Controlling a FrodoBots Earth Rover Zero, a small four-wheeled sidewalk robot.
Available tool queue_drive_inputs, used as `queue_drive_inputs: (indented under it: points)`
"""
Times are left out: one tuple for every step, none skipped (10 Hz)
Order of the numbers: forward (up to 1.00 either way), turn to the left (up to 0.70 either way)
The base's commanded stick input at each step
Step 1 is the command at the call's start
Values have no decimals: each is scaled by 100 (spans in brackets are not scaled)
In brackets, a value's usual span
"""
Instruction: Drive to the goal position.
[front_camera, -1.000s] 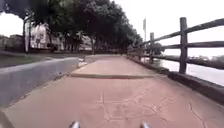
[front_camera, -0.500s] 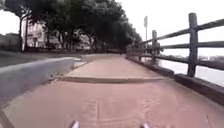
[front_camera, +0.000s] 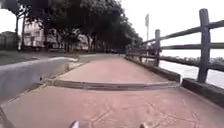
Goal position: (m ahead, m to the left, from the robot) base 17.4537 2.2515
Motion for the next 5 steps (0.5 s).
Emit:
queue_drive_inputs:
  points:
    - [70, -33]
    - [70, -34]
    - [70, 0]
    - [70, 0]
    - [70, 0]
